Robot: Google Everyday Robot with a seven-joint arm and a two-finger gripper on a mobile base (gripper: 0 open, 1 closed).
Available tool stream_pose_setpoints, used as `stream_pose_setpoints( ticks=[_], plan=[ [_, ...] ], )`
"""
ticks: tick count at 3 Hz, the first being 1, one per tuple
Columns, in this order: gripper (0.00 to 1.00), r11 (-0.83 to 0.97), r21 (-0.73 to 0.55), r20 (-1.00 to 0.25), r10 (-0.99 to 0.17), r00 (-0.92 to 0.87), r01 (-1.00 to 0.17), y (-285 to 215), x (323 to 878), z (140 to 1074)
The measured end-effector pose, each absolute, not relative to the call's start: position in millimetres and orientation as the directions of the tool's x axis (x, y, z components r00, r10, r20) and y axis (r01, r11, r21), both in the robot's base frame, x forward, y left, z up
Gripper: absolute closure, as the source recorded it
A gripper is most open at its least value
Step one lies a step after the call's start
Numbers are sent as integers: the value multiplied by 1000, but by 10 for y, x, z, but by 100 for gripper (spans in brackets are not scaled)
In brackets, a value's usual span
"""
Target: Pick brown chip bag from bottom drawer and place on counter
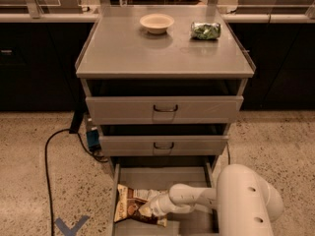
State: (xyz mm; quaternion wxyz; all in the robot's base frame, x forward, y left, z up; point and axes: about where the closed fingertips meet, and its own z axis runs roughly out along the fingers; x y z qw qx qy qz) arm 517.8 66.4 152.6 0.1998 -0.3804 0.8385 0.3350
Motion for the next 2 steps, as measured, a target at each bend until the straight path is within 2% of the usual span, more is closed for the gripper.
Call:
stream_pose_setpoints(
  ticks=[2],
  plan=[
    [14, 486, 410, -590, -504, -631, -772, 664, 5178, 1526]
  ],
)
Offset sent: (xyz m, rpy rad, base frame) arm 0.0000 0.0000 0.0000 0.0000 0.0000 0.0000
